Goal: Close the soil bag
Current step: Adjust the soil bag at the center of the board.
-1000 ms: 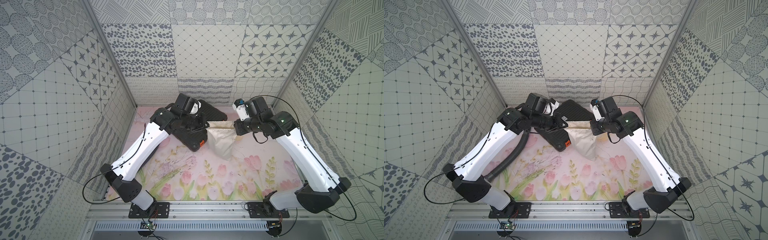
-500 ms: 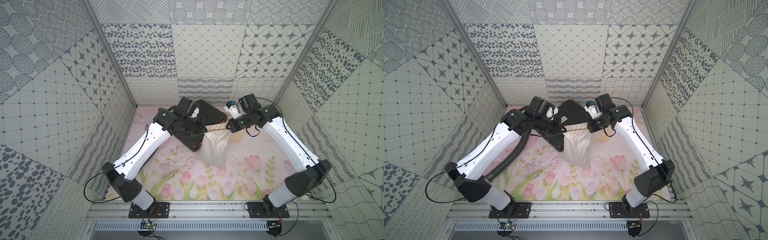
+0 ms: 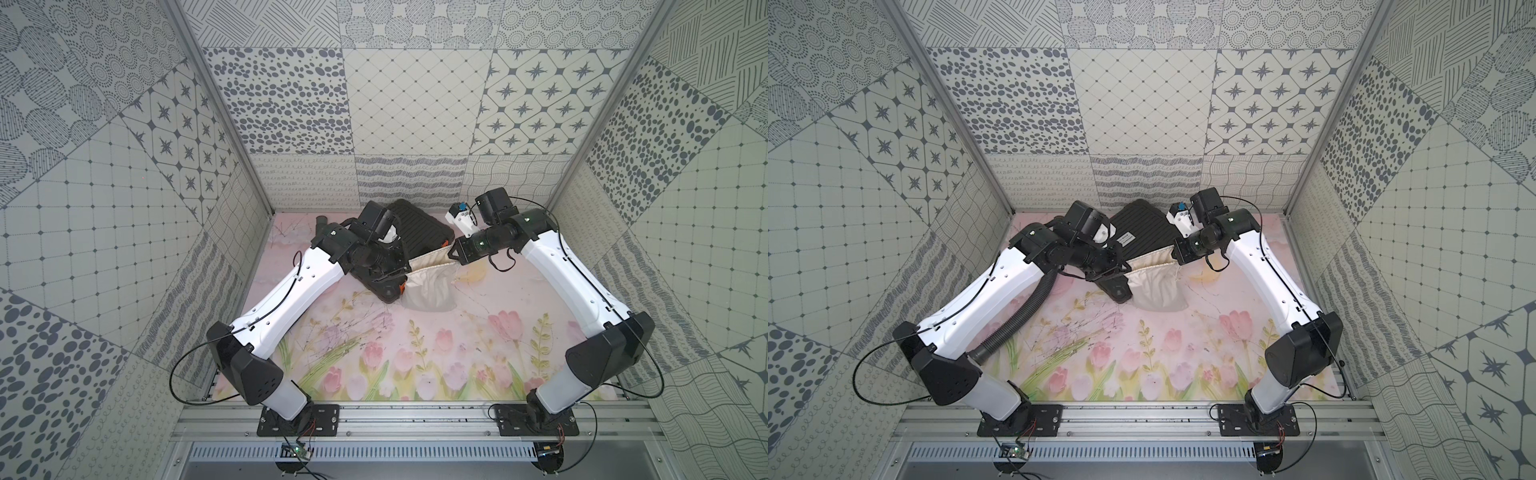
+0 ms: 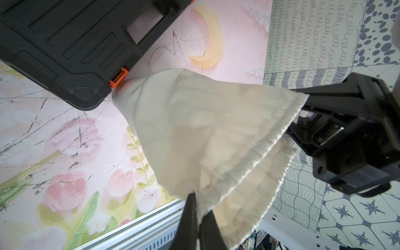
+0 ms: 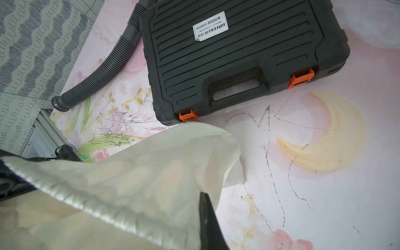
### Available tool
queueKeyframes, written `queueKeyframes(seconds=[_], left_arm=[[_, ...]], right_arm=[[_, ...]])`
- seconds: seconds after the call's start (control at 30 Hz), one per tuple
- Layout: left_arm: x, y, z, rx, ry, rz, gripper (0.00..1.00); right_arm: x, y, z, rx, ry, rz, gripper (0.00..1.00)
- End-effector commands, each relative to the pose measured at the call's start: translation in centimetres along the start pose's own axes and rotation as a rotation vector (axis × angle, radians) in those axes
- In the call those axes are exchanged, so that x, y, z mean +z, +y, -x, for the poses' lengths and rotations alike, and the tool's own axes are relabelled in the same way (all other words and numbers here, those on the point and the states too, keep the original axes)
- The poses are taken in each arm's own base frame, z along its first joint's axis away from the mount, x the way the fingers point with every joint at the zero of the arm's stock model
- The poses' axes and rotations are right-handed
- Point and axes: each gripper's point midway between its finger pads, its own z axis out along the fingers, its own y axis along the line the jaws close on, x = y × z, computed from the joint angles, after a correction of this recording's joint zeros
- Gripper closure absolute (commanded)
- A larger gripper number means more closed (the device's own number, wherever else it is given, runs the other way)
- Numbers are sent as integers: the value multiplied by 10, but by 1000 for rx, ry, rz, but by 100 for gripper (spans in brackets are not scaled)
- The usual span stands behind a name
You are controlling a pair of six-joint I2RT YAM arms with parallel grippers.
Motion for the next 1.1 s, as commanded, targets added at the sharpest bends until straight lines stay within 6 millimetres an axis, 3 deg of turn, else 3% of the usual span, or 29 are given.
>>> queueKeyframes(seconds=[0.0, 0.07, 0.1, 0.13, 0.2, 0.33, 0.77, 0.9, 1.07], left_arm=[[8, 3, 11, -27, -5, -12, 100], [12, 3, 21, -41, -8, -27, 100], [13, 2, 26, -43, -14, -36, 100], [12, 0, 31, -46, -19, -45, 100], [11, -6, 40, -41, -24, -61, 100], [8, -18, 52, -12, -23, -71, 100], [8, -20, 53, 17, -8, -69, 100], [4, -20, 52, 28, -9, -69, 100], [2, -17, 47, 32, -3, -68, 100]], right_arm=[[-9, -2, 17, -21, -79, -4, 100], [-10, -1, 19, -10, -84, 14, 97], [-12, 0, 20, 1, -88, 26, 90], [-14, 0, 20, 10, -94, 41, 71], [-21, 4, 22, 22, -111, 76, 52], [-33, 12, 23, 29, -136, 123, 35], [-84, 21, 5, 26, -239, 64, 14], [-76, 23, -7, -14, -209, 79, 13], [-55, 10, -16, -24, -159, 37, 14]])
